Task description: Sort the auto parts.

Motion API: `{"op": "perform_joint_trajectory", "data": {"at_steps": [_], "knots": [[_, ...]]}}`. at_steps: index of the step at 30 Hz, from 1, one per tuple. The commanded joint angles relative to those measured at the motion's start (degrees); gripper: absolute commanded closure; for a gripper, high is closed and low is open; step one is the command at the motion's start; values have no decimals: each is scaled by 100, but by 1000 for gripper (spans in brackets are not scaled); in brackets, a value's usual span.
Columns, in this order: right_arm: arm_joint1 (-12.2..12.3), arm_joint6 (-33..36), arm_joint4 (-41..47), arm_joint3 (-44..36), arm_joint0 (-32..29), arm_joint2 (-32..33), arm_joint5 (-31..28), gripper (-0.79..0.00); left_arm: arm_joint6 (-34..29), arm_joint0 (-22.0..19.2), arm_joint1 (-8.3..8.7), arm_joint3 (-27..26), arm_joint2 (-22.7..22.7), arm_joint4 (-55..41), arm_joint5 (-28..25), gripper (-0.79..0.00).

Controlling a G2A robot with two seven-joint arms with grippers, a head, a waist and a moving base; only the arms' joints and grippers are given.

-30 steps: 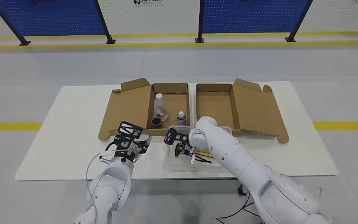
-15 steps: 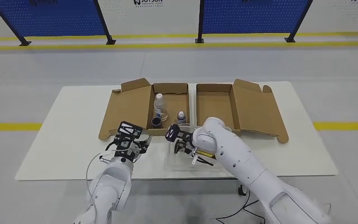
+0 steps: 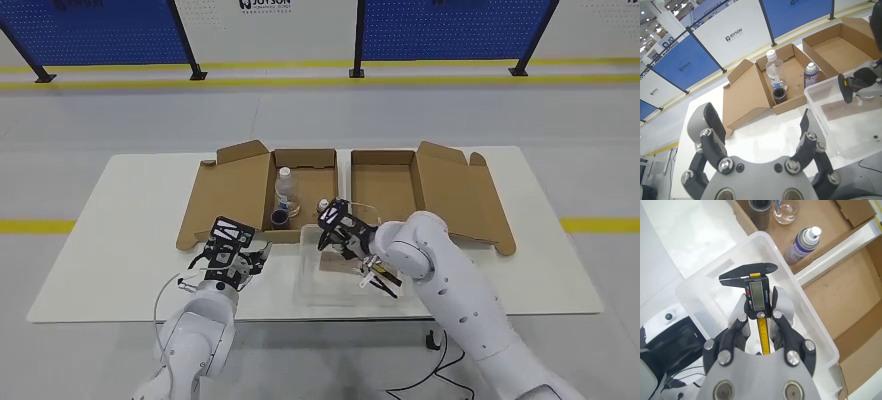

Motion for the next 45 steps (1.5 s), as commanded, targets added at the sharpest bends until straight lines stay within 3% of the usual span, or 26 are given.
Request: {"op": "perform_joint_trajectory", "data": {"at_steps": [1,11,29,35,45], "knots": [[38,-96,-54,-184,-123,154,86,0,0,0,0,0,0,0,0,-785],[130,-538,-79,-550,-484,471,298,0,0,0,0,0,0,0,0,-785],[155,-916,17,-666,-298,763,904,0,0,0,0,0,0,0,0,-785],[166,-991,-37,-484,-82,950,1189,0,0,0,0,0,0,0,0,-785],[162,-1672,184,323,348,1441,1890,0,0,0,0,0,0,0,0,-785]]}}
